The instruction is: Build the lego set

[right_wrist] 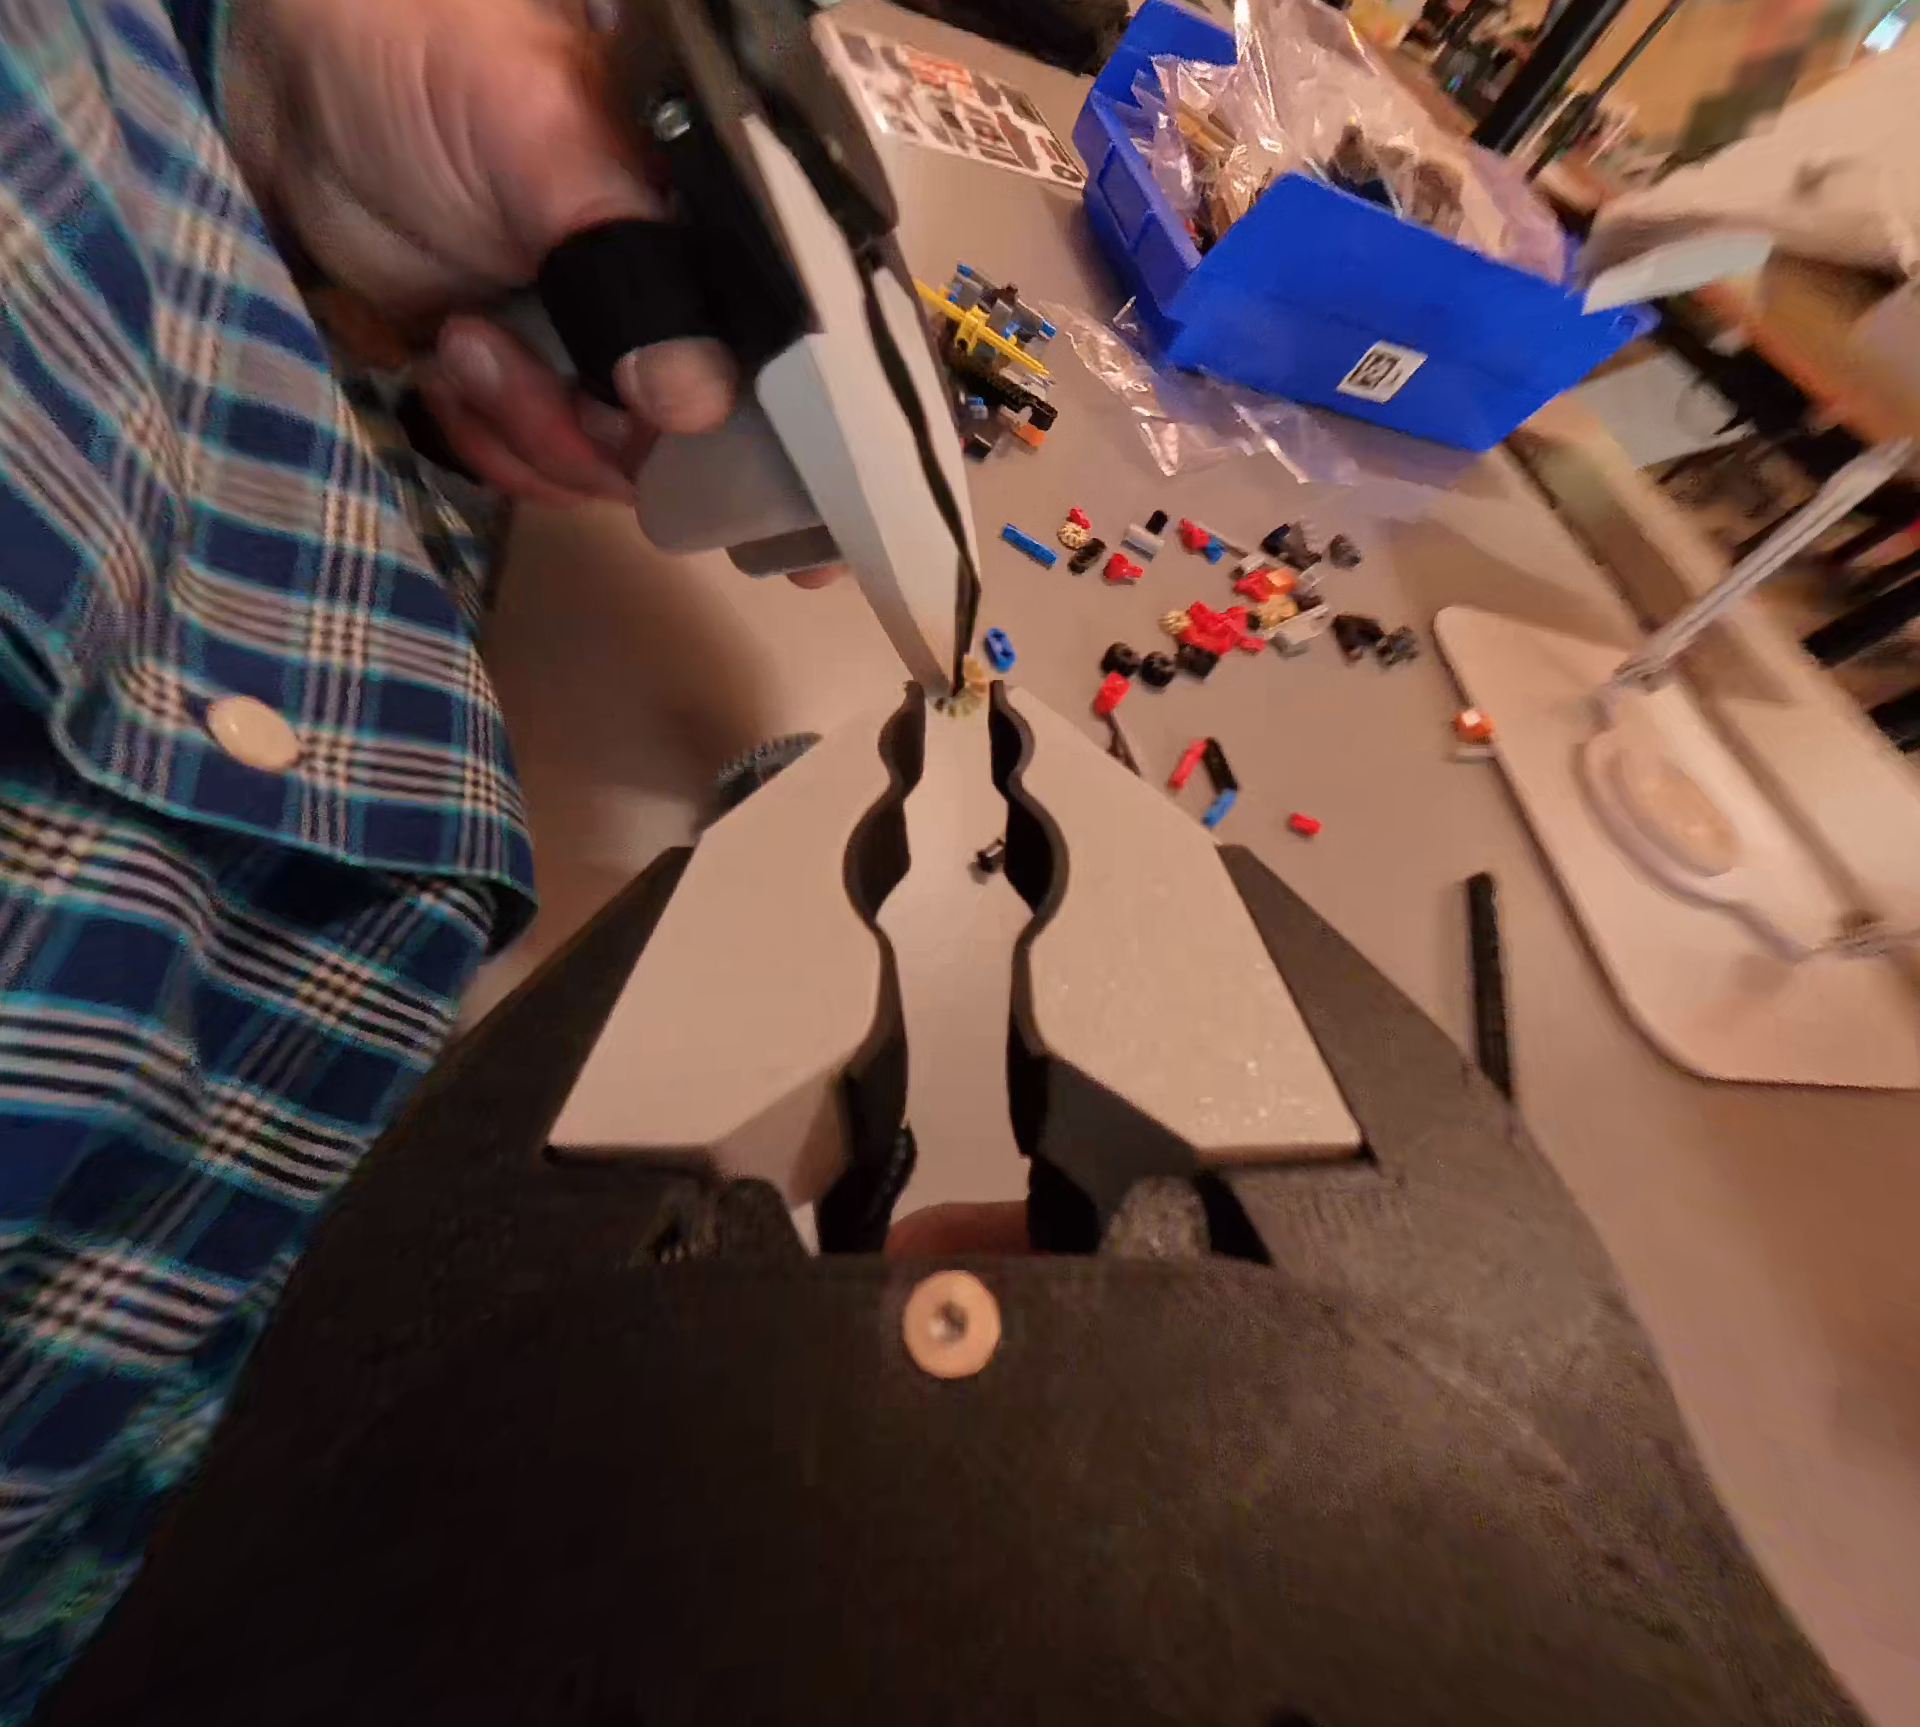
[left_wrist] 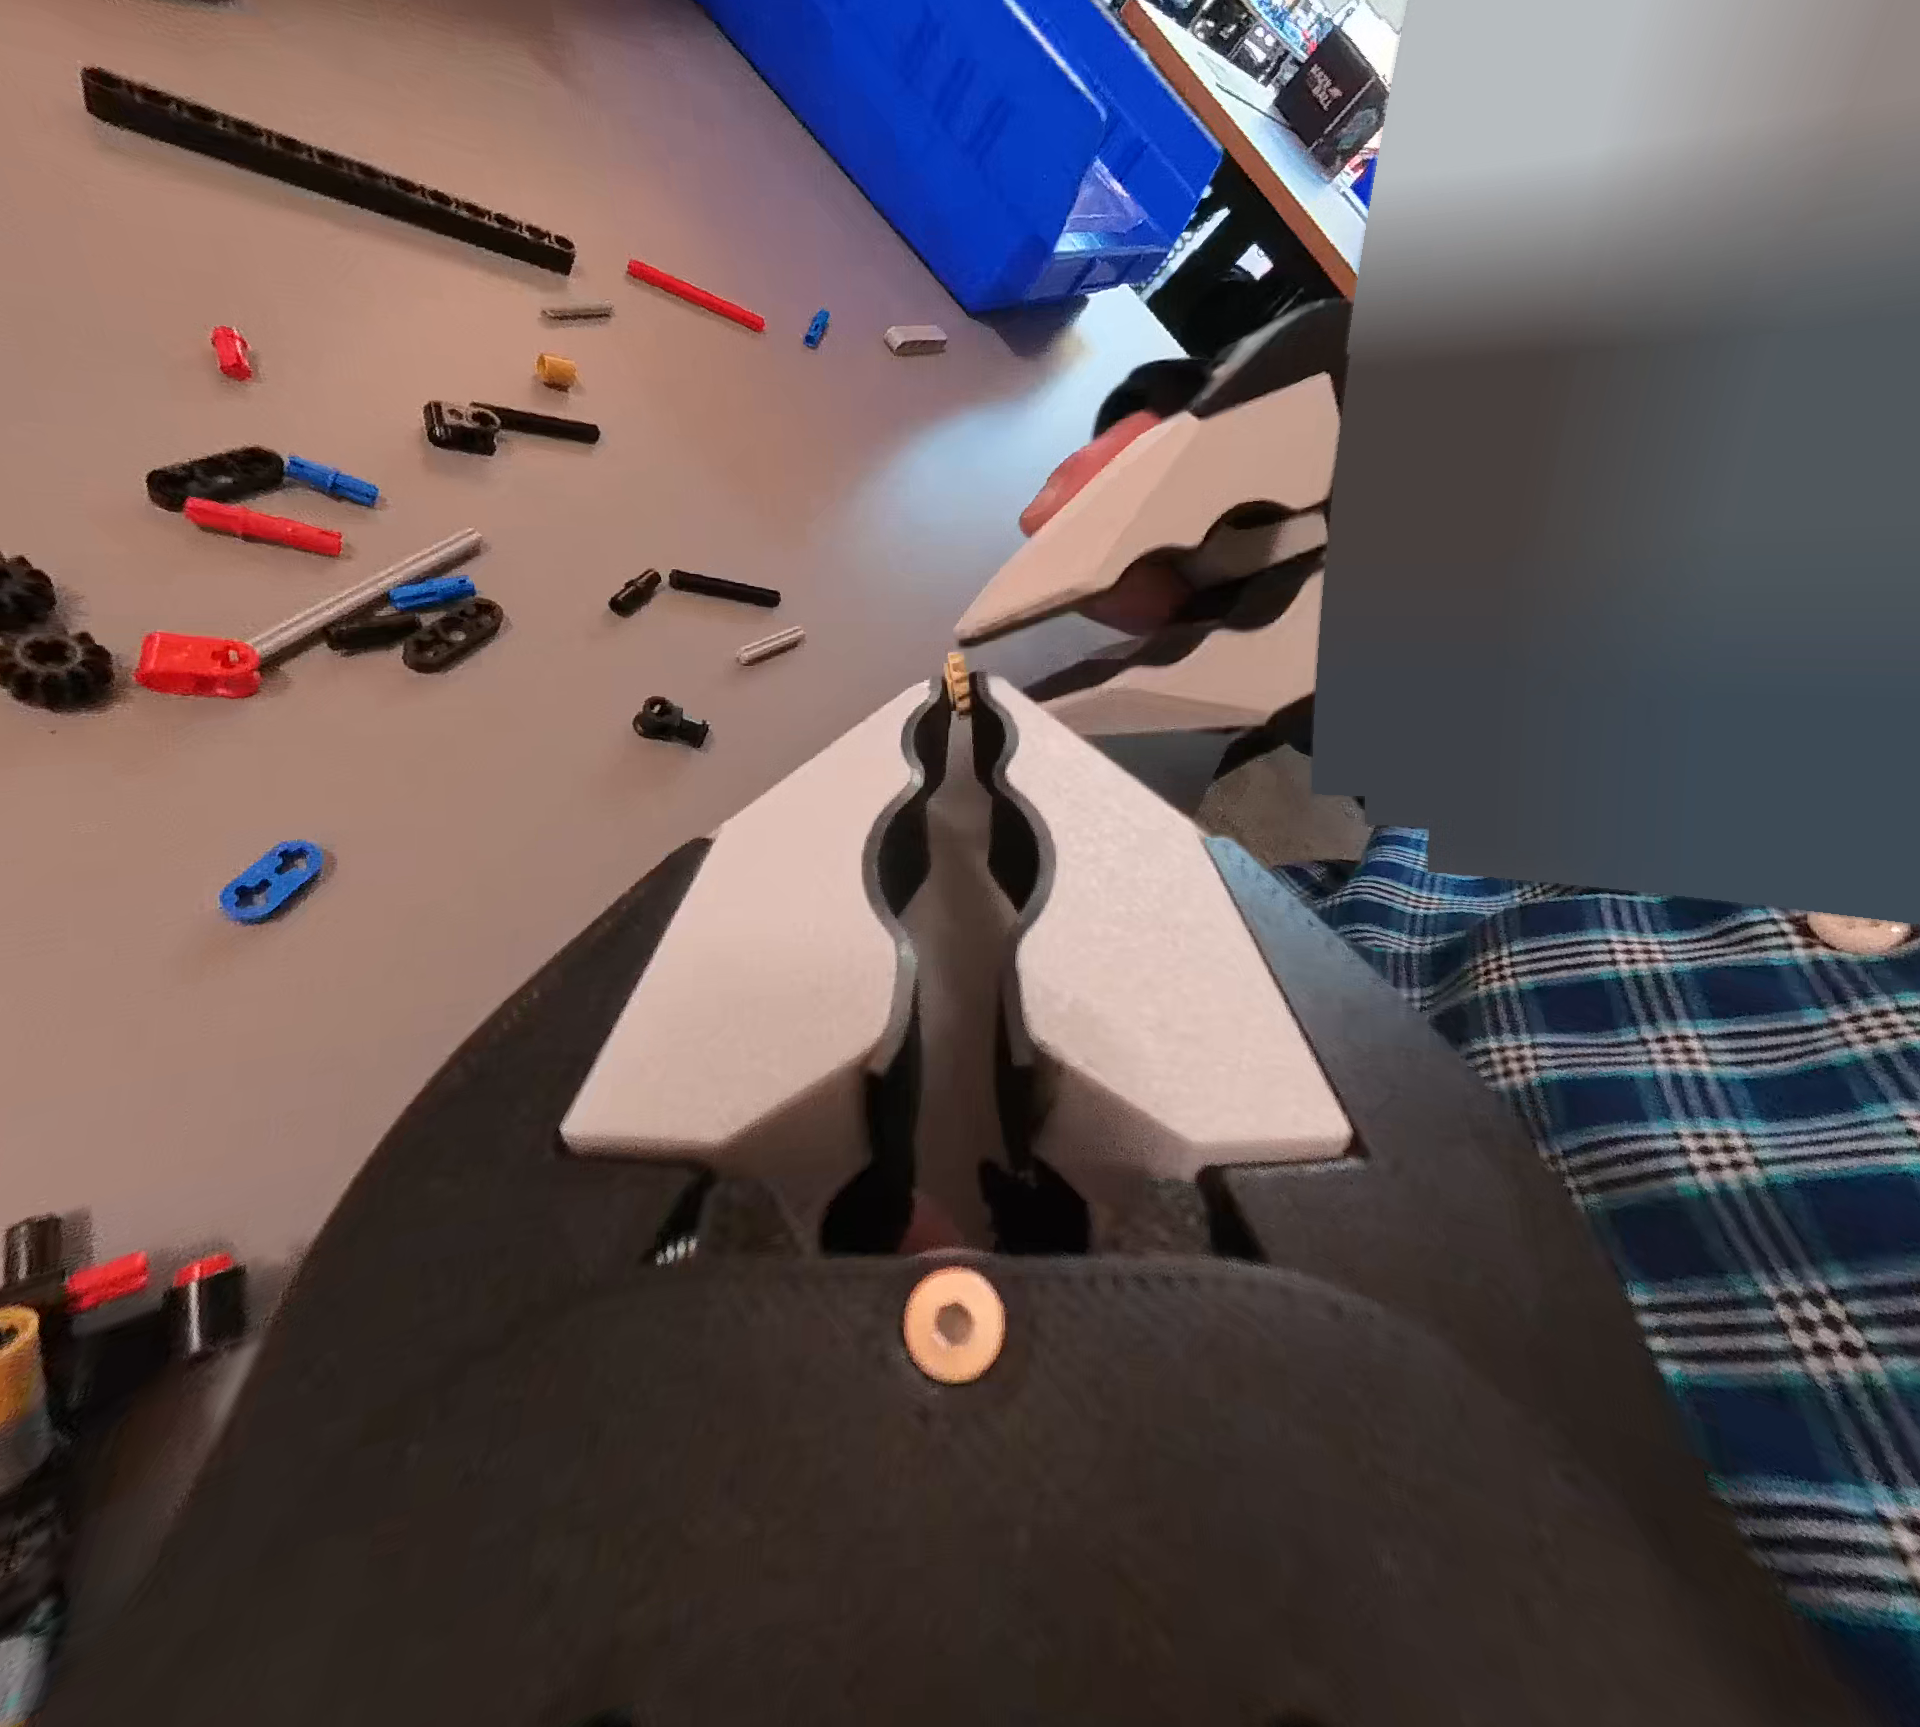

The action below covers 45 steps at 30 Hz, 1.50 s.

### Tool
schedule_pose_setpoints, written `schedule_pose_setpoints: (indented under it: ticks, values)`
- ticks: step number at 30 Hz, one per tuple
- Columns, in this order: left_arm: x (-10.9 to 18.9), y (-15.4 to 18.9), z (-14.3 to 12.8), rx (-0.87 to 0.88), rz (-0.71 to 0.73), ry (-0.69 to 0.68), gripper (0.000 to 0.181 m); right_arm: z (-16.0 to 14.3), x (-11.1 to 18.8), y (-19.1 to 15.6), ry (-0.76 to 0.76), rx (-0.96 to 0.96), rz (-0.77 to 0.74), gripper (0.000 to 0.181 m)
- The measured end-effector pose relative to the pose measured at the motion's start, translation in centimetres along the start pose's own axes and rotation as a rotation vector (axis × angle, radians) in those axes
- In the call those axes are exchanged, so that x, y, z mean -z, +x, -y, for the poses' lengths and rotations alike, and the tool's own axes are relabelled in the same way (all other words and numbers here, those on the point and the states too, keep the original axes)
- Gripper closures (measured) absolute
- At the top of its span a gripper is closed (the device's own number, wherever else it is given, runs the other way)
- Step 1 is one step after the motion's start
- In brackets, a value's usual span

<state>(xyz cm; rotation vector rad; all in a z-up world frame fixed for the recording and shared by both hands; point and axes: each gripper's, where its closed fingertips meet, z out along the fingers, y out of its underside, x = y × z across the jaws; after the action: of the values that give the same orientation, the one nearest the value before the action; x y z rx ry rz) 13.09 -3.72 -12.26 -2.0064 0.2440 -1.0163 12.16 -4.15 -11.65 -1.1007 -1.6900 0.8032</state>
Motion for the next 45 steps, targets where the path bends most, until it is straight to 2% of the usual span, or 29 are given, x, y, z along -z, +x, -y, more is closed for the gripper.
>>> schedule_pose_setpoints:
  ticks: [5,11,17,29,45]
  values:
    - [0.2,0.8,0.2,-0.111,-0.021,0.012,0.180,0.5,0.9,0.4,0.089,-0.303,0.158,0.177]
    - [0.5,1.9,0.4,-0.233,-0.058,0.014,0.180,0.7,0.9,-0.8,0.118,-0.400,0.318,0.179]
    - [0.6,2.5,0.2,-0.306,-0.084,-0.006,0.180,1.1,1.3,-1.3,0.160,-0.442,0.410,0.180]
    - [0.9,3.8,0.1,-0.298,-0.172,0.015,0.180,2.0,2.1,-1.9,0.238,-0.468,0.483,0.181]
    - [0.8,3.9,0.2,-0.266,-0.190,0.037,0.180,2.5,2.3,-1.4,0.287,-0.545,0.467,0.178]
